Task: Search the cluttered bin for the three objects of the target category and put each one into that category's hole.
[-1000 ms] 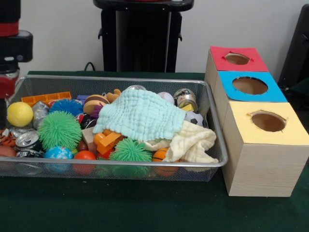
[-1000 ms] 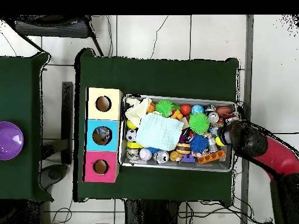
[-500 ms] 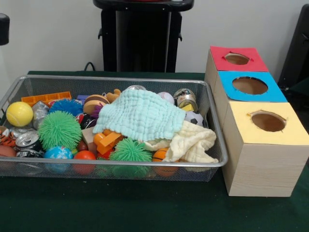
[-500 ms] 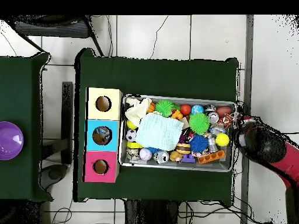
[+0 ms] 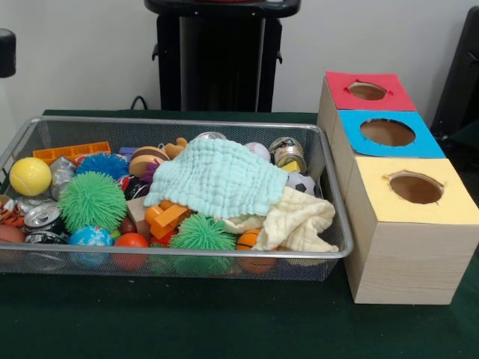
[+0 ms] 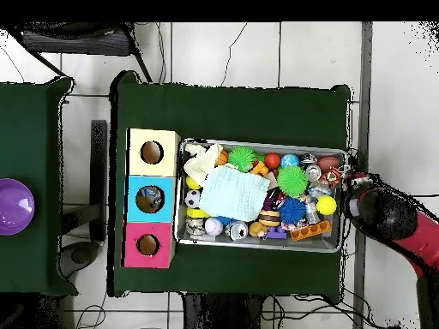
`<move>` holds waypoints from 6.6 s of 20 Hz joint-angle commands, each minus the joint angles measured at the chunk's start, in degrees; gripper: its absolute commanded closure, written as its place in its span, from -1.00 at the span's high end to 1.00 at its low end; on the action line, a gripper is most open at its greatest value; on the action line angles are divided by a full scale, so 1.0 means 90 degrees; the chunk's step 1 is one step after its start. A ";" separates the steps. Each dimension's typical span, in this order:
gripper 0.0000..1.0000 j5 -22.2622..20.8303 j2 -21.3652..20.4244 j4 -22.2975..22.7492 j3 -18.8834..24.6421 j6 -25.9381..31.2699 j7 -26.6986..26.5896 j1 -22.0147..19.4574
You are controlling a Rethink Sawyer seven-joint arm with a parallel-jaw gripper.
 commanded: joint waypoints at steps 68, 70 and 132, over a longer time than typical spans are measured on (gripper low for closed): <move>1.00 0.0086 0.1286 0.0151 0.0141 0.0265 -0.0283 0.0325; 1.00 0.0135 0.1278 0.0175 0.0160 0.0315 -0.0268 0.0302; 1.00 -0.0318 0.1690 -0.1475 -0.1388 0.2249 -0.0655 0.1530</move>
